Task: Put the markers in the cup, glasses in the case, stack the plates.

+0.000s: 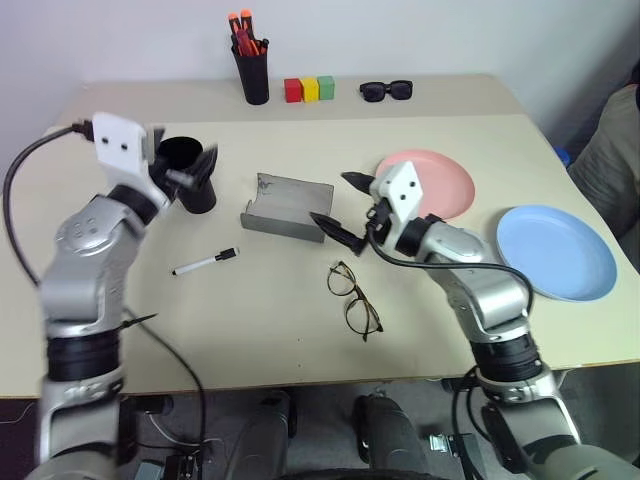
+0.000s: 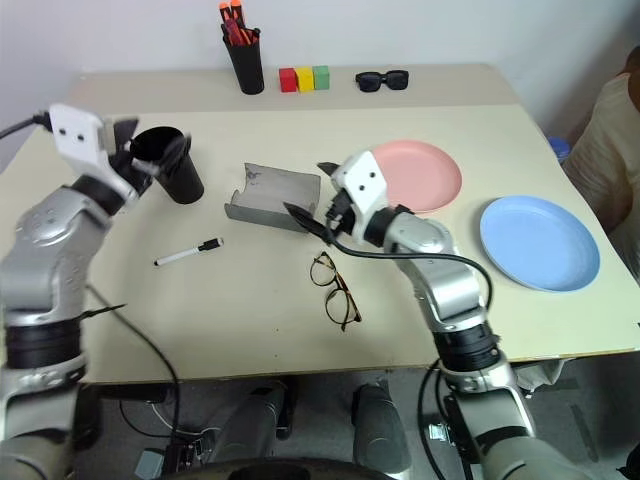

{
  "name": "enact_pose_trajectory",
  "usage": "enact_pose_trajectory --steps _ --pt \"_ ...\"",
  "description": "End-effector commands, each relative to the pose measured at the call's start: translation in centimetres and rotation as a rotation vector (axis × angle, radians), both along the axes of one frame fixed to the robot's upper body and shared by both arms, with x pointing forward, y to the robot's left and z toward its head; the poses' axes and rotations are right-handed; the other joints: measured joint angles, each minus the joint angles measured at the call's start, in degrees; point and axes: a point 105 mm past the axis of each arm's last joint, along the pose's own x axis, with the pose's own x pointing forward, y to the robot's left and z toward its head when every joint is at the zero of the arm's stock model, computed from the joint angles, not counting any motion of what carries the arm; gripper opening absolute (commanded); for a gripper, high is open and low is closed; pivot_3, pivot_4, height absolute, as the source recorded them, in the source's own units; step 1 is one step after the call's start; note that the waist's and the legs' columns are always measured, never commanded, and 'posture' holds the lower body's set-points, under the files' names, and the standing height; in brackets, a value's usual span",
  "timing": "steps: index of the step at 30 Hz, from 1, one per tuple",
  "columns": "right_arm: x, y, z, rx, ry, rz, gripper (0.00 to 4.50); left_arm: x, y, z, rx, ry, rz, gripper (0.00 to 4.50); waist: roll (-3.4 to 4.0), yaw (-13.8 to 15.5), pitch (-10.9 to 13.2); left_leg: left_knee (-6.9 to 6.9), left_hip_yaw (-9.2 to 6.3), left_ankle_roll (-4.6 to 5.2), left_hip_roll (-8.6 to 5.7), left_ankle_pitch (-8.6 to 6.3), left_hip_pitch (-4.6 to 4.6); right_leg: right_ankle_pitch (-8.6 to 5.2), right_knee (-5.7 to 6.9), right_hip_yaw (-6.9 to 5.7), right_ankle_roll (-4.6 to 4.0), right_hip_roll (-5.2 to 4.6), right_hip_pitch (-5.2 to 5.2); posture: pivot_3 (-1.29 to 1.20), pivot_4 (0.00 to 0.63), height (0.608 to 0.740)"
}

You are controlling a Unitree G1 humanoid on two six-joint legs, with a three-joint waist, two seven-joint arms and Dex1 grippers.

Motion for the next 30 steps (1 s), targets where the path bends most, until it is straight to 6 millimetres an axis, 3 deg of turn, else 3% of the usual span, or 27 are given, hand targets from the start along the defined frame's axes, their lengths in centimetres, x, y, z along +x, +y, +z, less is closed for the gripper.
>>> enact_pose_trajectory --steps 1,6,13,16,23,28,30 --pt "-1.9 -0.5 0.4 -0.062 -0.016 0.113 4.5 -1.3 -0.8 -0.9 0.005 0.177 -0.094 4.44 0.0 0.62 0.0 0.01 -0.02 0.0 0.02 0.0 0.01 -0.01 -0.02 0.0 -0.01 0.0 0.01 0.0 0.15 0.74" --pt "-4.0 -1.8 -1.7 -0.19 0.057 0.218 4.5 -1.7 -0.5 -5.3 0.107 0.479 -0.112 4.44 -0.01 0.69 0.0 0.06 -0.14 0.01 0.0 -0.02 0.0 -0.11 -0.12 -0.04 -0.17 -0.07 0.1 0.0 0.15 0.74" --pt "-4.0 -2.0 -2.3 -0.199 0.054 0.191 4.5 -1.5 0.2 -9.1 0.317 0.66 -0.124 4.44 0.0 0.52 0.0 -0.04 -0.1 0.0 0.07 -0.01 -0.01 -0.13 -0.08 0.0 -0.21 -0.05 -0.03 0.0 0.15 0.74" --pt "-4.1 -2.0 -2.5 -0.199 0.056 0.186 4.5 -1.2 0.6 -9.5 0.334 0.693 -0.111 3.61 0.0 0.76 0.0 -0.03 -0.12 0.0 0.08 -0.01 -0.03 -0.13 -0.12 0.0 -0.21 -0.11 -0.02 0.0 0.15 0.74" --pt "-4.8 -2.0 -3.1 -0.215 0.08 0.213 4.5 -1.4 1.4 -10.1 0.354 0.729 -0.093 0.18 0.0 0.7 0.0 -0.03 -0.12 0.01 0.08 -0.02 -0.03 -0.13 -0.11 -0.01 -0.2 -0.21 -0.01 0.0 0.15 0.74" --pt "-4.7 -1.9 -3.1 -0.22 0.077 0.218 4.5 -1.8 0.6 -8.6 0.293 0.659 -0.163 0.08 0.0 0.59 0.0 -0.04 -0.12 0.01 0.1 -0.02 -0.03 -0.14 -0.12 0.0 -0.2 -0.21 -0.03 0.0 0.15 0.74" --pt "-4.7 -1.8 -3.0 -0.22 0.074 0.221 4.5 -2.7 -0.8 -6.3 0.205 0.545 -0.272 0.08 0.01 0.5 0.0 -0.04 -0.12 0.01 0.11 -0.02 -0.04 -0.14 -0.12 0.0 -0.2 -0.22 -0.04 0.0 0.15 0.74"
